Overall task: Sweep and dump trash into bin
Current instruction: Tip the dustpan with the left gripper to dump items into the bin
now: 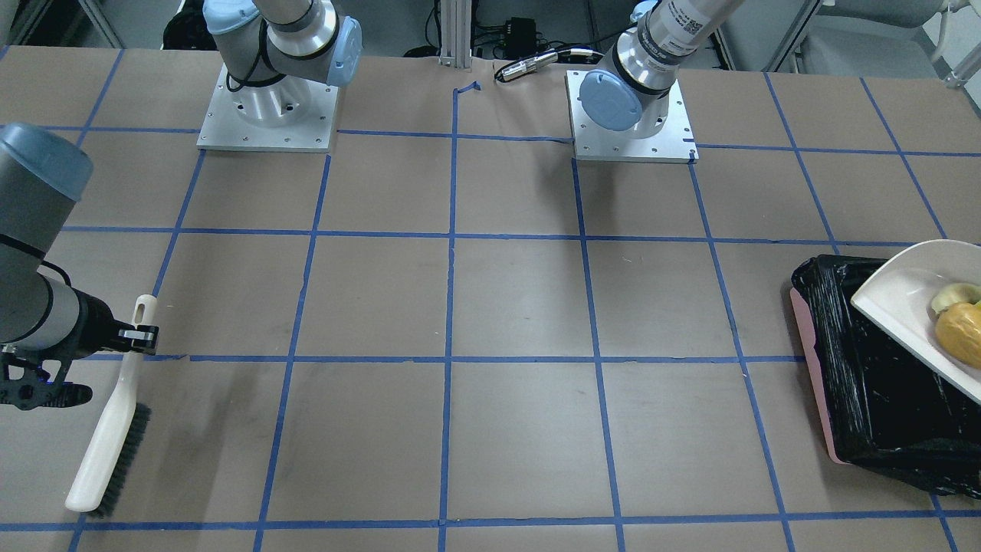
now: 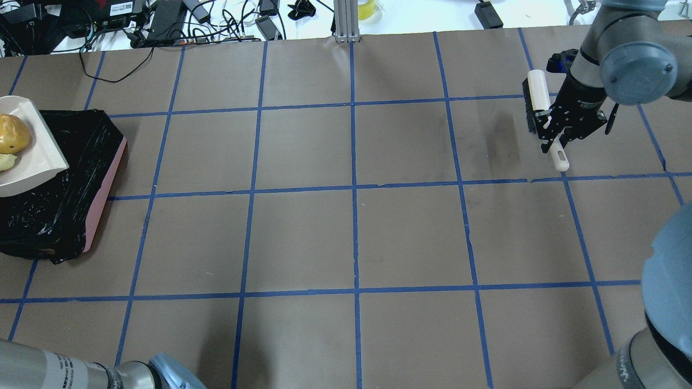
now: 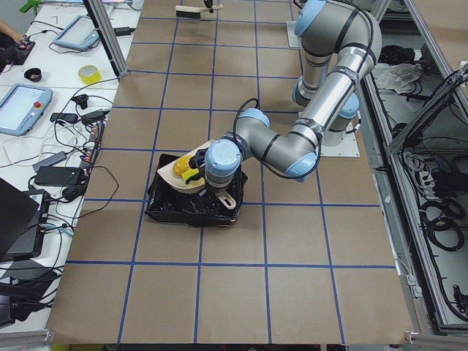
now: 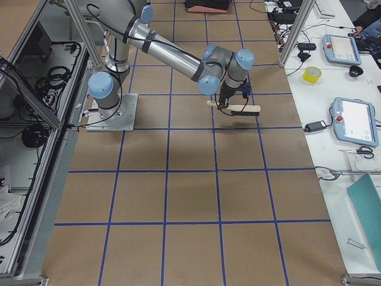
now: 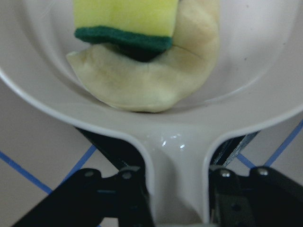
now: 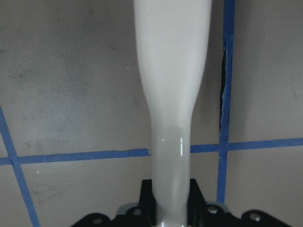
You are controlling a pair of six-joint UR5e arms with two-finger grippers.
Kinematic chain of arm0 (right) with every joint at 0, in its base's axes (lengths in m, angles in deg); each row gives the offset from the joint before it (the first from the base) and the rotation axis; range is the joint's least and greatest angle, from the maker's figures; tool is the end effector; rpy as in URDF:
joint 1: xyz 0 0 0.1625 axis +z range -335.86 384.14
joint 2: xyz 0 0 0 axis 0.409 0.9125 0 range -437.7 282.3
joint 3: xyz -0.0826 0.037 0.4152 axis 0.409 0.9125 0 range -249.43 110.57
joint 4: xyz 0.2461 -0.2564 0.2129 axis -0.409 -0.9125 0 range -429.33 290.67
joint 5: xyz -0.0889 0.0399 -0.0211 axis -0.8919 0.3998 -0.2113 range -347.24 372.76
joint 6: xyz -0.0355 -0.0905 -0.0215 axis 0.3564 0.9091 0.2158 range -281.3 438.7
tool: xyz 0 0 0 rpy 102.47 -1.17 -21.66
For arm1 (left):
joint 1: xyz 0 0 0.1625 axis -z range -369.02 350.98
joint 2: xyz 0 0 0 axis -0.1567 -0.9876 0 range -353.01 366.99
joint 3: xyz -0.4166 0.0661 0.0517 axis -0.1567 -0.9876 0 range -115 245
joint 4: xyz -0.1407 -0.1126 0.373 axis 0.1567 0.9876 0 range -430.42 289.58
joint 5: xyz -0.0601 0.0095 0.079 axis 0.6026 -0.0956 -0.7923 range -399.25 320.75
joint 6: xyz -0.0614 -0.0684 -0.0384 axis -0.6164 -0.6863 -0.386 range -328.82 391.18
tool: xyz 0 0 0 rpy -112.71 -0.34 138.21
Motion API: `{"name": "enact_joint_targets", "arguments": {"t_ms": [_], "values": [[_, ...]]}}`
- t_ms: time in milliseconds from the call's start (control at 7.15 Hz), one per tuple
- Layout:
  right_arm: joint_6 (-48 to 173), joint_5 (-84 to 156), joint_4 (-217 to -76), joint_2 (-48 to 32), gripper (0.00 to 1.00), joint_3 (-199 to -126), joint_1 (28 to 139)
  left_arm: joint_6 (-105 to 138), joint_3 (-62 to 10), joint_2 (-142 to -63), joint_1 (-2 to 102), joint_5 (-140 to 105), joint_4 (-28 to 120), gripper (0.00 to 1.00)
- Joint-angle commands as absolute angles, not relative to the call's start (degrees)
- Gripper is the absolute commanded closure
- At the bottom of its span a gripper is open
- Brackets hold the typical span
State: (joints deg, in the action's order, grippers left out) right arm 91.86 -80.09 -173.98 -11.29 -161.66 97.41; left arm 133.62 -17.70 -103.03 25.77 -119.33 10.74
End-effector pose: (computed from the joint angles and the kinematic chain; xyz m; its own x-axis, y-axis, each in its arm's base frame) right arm -0.0503 -0.6132 0.2642 -0.9984 0.0571 0.0034 0.0567 0.9782 0.1996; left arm 0.4242 -0.4778 0.3708 -0.6811 0.7316 0.0290 0.7160 0.6739 -0.1823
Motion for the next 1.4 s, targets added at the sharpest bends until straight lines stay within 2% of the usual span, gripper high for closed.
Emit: {"name": "enact_joint_targets", "arguments": {"t_ms": [0,420,839,1119,1259], "values": [[97.73,-80.85,-174.09,-12.13,1.0,-161.72,95.18,120.98,-17.01,-102.34,25.17,-125.34,8.53,1.0],[97.77,-80.67,-174.27,-13.27,1.0,-161.63,93.84,117.83,-17.01,-101.82,30.24,-145.07,6.66,1.0],[98.03,-80.58,-174.0,-13.62,1.0,-161.89,93.84,135.24,-13.33,-102.78,34.75,-151.92,5.01,1.0],[97.95,-80.67,-174.09,-13.71,1.0,-162.42,93.84,153.09,-14.01,-104.01,38.16,-158.3,-8.39,1.0],[97.95,-80.59,-174.09,-13.89,1.0,-162.51,93.84,154.12,-14.71,-103.93,40.01,-159.73,-10.54,1.0]]}}
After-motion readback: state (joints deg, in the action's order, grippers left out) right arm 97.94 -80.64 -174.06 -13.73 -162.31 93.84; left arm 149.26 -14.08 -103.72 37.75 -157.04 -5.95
